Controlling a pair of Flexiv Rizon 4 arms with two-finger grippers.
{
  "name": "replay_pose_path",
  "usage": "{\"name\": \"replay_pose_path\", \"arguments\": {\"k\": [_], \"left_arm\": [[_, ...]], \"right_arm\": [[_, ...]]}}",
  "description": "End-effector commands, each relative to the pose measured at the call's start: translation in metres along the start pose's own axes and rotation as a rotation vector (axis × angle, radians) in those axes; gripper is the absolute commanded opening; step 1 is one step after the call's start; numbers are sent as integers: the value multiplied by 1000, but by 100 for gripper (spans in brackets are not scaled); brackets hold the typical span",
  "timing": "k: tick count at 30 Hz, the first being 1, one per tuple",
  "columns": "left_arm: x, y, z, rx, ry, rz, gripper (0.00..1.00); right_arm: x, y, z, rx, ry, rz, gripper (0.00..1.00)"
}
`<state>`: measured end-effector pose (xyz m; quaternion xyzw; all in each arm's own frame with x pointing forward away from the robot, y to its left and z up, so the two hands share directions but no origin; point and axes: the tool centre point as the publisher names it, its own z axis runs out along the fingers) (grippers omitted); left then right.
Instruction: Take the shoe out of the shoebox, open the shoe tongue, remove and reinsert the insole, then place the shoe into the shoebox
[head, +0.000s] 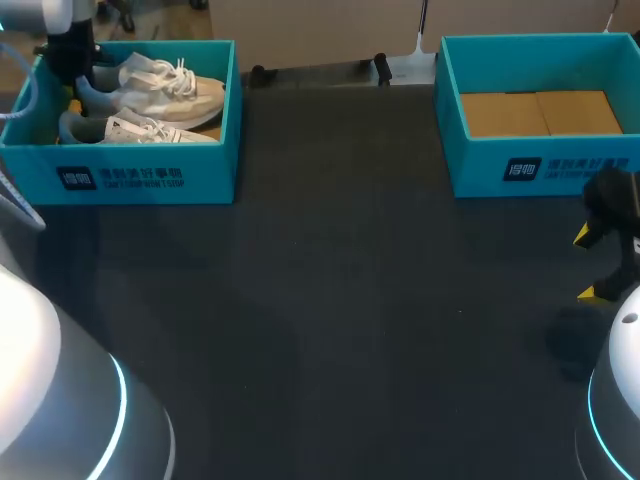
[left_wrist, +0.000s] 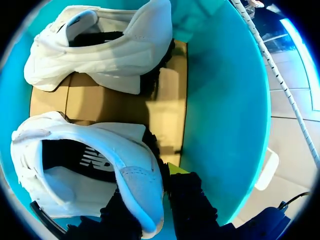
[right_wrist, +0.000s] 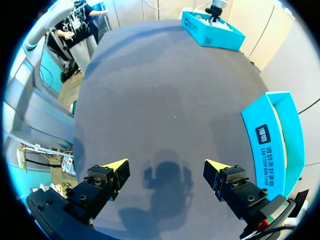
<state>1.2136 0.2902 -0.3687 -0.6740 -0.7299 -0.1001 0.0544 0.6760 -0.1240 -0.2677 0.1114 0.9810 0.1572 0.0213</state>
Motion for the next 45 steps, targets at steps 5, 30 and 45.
{"name": "replay_pose_path", "arguments": {"k": [5,30,45], "left_arm": [[-3,8,3,14,-27,-6,9],[-4,-2,-34,-36,-123,-12,100],[7,-31,-95,-66,-188,-2,100]], "right_arm": [[1,0,1,3,-2,1,100],[1,0,1,3,-2,1,100],[1,0,1,3,-2,1,100]]}}
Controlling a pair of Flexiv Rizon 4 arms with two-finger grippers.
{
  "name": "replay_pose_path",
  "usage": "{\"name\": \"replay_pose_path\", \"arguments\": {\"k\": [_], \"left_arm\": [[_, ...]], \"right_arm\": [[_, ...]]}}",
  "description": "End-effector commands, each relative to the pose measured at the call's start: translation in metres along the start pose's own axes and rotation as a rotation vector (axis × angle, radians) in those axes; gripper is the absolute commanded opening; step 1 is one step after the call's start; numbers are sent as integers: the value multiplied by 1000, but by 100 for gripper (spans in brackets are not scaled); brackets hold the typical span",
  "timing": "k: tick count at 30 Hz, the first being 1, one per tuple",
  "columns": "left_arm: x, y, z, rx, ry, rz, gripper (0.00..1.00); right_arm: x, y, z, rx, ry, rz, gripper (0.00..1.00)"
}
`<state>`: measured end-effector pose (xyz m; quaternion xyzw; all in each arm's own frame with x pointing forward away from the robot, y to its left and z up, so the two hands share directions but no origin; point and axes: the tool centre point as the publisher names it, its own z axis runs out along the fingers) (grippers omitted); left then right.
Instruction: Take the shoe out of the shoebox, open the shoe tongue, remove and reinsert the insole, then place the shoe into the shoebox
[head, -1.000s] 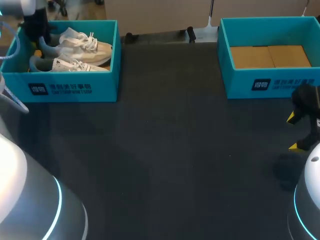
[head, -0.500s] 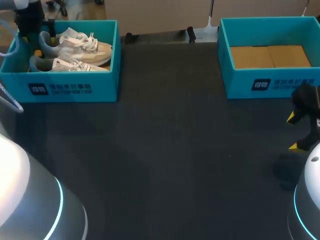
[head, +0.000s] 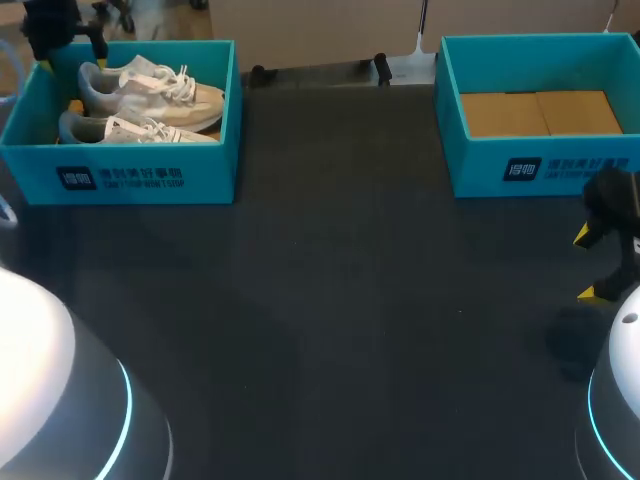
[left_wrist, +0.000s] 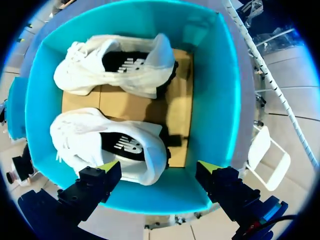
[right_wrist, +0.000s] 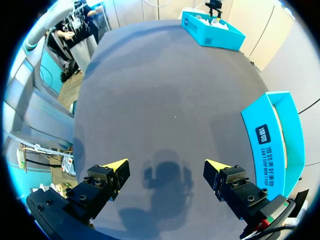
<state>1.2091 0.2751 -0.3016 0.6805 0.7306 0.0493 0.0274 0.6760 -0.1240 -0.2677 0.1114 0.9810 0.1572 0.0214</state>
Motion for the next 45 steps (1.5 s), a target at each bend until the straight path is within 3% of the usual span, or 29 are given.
{"name": "replay_pose_path", "arguments": {"k": [1,18,28,30,45], "left_arm": [[3,-34,-32,-29,0,3,100],[10,-100,-73,-16,-61,-3,100],[9,-125,-83,-6,-85,4,100],[11,-129,-84,28,-86,5,100],[11,-129,-84,28,-86,5,100]], "right_arm": [[1,0,1,3,-2,1,100],[1,0,1,3,-2,1,100],[1,0,1,3,-2,1,100],[1,0,1,3,-2,1,100],[1,0,1,3,-2,1,100]]}}
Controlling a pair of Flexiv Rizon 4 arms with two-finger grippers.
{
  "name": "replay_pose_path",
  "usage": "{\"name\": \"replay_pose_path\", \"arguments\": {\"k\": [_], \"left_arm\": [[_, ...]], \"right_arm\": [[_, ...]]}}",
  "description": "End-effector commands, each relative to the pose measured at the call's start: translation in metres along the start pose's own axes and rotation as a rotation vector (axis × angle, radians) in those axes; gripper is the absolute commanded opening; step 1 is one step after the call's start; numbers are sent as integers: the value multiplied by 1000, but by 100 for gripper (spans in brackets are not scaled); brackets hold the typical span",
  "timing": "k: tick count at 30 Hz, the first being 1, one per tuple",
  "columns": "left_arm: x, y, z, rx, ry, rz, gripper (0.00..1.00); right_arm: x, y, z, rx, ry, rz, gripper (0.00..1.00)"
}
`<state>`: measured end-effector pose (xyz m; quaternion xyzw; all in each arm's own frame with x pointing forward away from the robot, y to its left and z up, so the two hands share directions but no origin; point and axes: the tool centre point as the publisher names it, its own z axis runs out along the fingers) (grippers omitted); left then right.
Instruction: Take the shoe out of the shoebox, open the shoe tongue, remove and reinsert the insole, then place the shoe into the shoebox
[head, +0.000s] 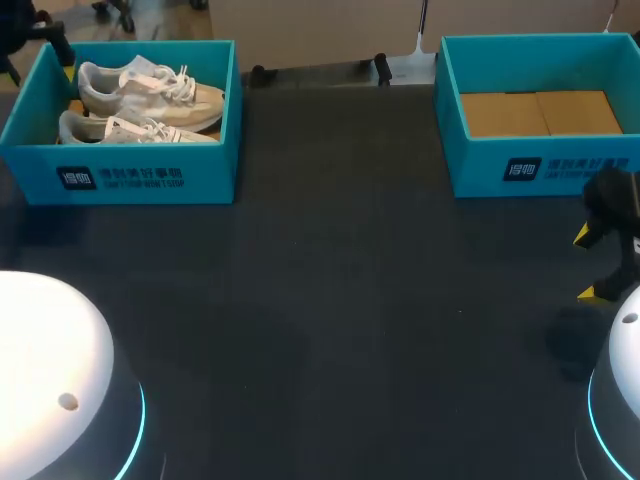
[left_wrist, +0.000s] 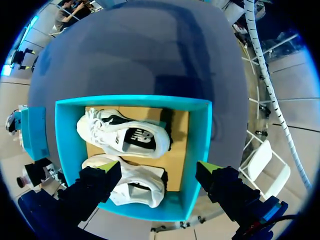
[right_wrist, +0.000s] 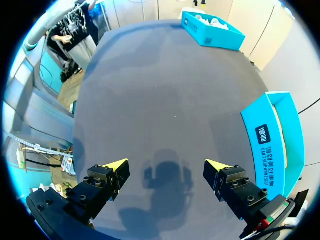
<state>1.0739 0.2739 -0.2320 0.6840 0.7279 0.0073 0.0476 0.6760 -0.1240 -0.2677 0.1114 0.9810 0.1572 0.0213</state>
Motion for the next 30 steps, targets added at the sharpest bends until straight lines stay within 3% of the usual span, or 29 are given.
{"name": "replay_pose_path", "arguments": {"k": [1,8,12,30], "left_arm": [[0,-2,0,-6,1,1,100],[-11,-21,14,29,46,62,100],[-14,-21,20,30,53,70,100],[4,-18,71,84,68,61,100]], "right_arm": [[1,0,1,3,-2,1,100],[1,0,1,3,-2,1,100],[1,0,1,3,-2,1,100],[1,0,1,3,-2,1,100]]}}
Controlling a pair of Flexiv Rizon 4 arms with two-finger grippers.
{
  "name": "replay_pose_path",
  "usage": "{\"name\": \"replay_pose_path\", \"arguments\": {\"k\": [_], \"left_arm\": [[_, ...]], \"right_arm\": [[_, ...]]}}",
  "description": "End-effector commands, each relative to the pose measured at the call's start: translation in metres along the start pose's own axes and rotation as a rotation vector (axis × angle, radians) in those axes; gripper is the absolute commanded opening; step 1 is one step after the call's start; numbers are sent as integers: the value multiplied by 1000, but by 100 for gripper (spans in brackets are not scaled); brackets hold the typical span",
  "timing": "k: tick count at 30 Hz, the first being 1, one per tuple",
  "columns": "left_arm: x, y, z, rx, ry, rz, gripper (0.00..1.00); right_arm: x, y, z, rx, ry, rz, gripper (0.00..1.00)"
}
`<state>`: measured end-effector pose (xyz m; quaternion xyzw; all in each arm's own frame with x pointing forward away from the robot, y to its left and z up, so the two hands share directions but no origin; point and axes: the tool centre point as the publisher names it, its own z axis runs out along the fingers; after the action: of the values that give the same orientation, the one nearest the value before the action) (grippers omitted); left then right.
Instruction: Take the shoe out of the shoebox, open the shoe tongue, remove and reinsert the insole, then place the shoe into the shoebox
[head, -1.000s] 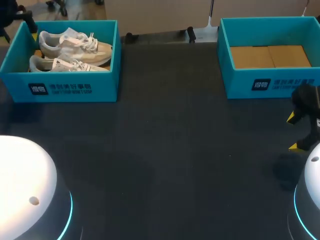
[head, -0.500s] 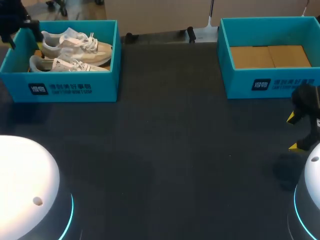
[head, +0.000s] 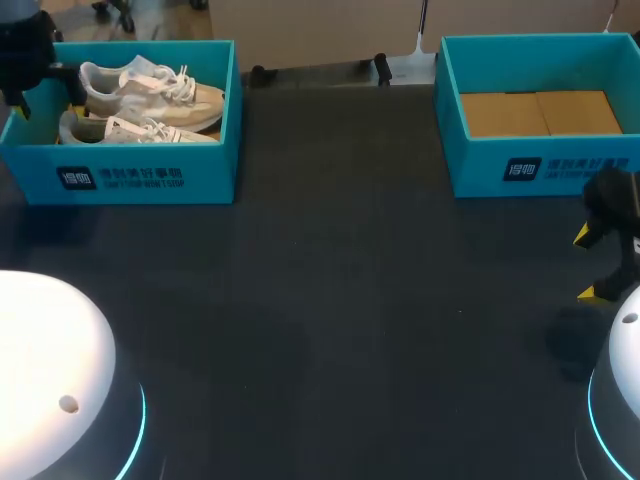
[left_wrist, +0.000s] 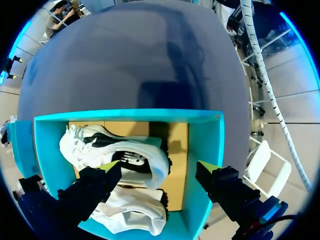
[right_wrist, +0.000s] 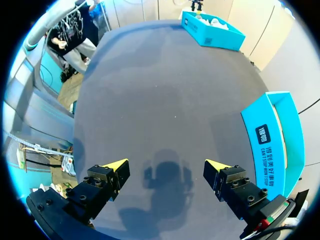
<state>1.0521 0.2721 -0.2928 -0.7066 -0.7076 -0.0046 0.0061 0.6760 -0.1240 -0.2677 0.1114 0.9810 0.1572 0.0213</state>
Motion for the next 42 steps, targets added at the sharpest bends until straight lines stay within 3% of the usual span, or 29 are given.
{"name": "replay_pose_path", "arguments": {"k": [1,22,40,42], "left_arm": [[1,10,14,5,-4,-1,100],[6,21,59,35,31,-13,100],[5,20,83,65,33,-3,100],[4,20,85,68,34,-2,95]], "right_arm": [[1,0,1,3,-2,1,100],[1,0,1,3,-2,1,100],[1,0,1,3,-2,1,100],[1,0,1,3,-2,1,100]]}}
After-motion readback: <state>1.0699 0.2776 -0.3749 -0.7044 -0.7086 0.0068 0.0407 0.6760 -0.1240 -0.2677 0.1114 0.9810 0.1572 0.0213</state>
